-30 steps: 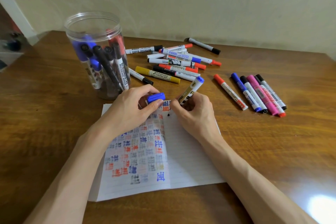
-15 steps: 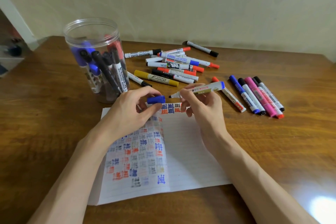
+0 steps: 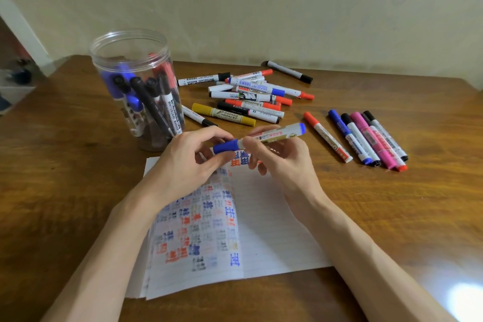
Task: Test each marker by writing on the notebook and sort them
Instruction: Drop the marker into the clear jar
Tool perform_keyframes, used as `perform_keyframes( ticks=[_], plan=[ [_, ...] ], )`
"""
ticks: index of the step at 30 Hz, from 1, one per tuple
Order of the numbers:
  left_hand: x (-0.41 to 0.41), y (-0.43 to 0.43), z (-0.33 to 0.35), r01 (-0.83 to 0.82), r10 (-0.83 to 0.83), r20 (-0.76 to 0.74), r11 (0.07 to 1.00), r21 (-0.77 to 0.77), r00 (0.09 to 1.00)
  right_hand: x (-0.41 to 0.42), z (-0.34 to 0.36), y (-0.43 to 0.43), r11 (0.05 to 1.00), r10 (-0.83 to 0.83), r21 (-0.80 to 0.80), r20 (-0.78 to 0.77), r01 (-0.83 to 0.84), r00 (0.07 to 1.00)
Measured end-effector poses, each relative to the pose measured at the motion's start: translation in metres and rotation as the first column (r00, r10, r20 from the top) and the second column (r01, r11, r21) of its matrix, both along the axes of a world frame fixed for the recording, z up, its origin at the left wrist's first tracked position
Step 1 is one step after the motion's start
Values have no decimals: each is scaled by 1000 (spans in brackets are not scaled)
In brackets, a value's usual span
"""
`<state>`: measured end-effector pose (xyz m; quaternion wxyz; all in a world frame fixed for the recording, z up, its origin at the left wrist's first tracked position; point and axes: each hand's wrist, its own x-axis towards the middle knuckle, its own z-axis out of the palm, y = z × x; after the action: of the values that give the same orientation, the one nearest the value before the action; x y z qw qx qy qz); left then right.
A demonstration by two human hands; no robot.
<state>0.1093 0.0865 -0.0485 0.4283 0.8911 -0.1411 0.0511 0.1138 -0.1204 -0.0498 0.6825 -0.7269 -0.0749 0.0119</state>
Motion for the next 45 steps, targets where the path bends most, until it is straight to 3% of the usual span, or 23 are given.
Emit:
perform_keyframes(
  ticks=[3, 8, 11, 14, 16, 21, 29, 39, 42, 45],
  plan=[
    [1, 2, 0, 4, -4, 22, 1000, -5, 1000, 0, 1, -1, 998, 55, -8, -29, -55, 998],
    [3, 3, 0, -55, 56, 85, 998, -14, 995, 10, 15, -19, 978, 182, 139, -199, -156, 963],
    [3, 3, 1, -39, 42, 80, 998, -39, 996, 16, 16, -37, 977, 185, -95, -87, -193, 979],
    [2, 0, -1, -34, 35, 60, 999, -31, 998, 20, 13, -48, 903, 249, -375, 62, -208, 967],
    [1, -4, -2, -46, 46, 77, 999, -2, 996, 21, 9, -47, 862, 263, -482, 162, -156, 951],
    [0, -6, -2, -57, 56, 149, 998, 2, 987, 23, -3, -41, 874, 222, -483, 291, -58, 931],
    [1, -8, -4, -80, 69, 197, 996, 46, 978, 20, -10, -35, 887, 188, -461, 304, -28, 934],
    [1, -16, 0, -44, 38, 184, 999, 25, 982, 24, 9, -43, 724, 264, -689, 303, 19, 916],
    [1, -16, 3, -97, 93, 83, 994, 48, 992, 30, 11, -54, 712, 188, -699, 280, 66, 941],
    [-2, -23, 11, -91, 96, -8, 962, 257, 995, 38, 3, -68, 691, -69, -660, 347, 296, 935]
  ],
)
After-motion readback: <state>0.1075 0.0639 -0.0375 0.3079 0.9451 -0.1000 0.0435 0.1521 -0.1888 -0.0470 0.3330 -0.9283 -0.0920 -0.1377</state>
